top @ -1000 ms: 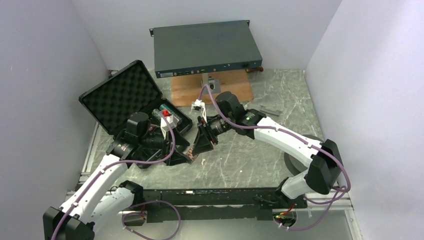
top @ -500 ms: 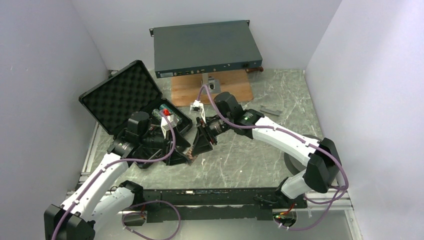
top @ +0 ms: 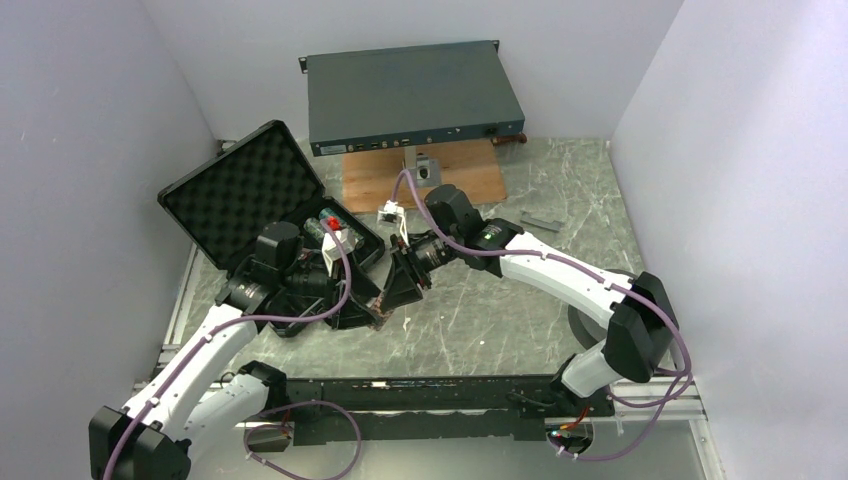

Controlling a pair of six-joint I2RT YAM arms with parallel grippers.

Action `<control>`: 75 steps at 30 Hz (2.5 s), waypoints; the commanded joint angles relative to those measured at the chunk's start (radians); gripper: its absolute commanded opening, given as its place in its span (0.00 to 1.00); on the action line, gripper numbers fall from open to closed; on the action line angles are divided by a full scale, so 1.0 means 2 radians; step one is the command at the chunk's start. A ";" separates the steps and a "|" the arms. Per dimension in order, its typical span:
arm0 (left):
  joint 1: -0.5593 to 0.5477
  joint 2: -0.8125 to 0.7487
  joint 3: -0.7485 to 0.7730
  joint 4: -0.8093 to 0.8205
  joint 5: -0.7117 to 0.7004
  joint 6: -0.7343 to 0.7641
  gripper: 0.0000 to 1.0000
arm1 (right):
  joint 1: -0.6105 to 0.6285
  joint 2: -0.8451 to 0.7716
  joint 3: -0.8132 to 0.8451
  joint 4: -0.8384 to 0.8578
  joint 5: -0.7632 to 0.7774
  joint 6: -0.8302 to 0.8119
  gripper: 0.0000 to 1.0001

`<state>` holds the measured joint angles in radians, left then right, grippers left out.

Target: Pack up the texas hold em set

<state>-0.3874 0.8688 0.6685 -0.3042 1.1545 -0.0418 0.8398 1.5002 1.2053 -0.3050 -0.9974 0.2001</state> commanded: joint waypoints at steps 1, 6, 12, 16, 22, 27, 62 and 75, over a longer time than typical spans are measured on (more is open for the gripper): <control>0.000 0.003 0.020 0.009 0.014 0.006 0.84 | 0.003 -0.009 0.019 0.043 -0.022 0.002 0.00; 0.001 0.005 0.019 0.009 0.011 0.004 0.84 | 0.003 -0.011 0.019 0.045 -0.018 0.003 0.00; 0.000 0.018 0.017 0.022 0.020 -0.007 0.76 | 0.003 -0.006 0.020 0.046 -0.019 0.003 0.00; 0.000 0.020 0.021 0.014 0.017 -0.003 0.65 | 0.003 -0.008 0.018 0.049 -0.014 0.004 0.00; 0.000 0.023 0.024 0.008 0.016 0.000 0.20 | 0.003 -0.010 0.017 0.046 0.003 0.003 0.00; 0.000 0.021 0.030 -0.008 -0.012 0.010 0.04 | 0.003 -0.013 0.015 0.050 0.054 0.014 0.04; 0.007 0.034 0.064 -0.082 -0.381 -0.009 0.00 | -0.008 -0.097 -0.041 0.014 0.668 0.058 0.91; 0.012 0.029 0.052 -0.087 -0.502 -0.102 0.00 | -0.008 -0.094 -0.043 0.005 0.726 0.064 0.97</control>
<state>-0.3664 0.9463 0.7391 -0.5072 0.2390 -0.1268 0.8207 1.3247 1.1065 -0.3183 0.3794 0.3187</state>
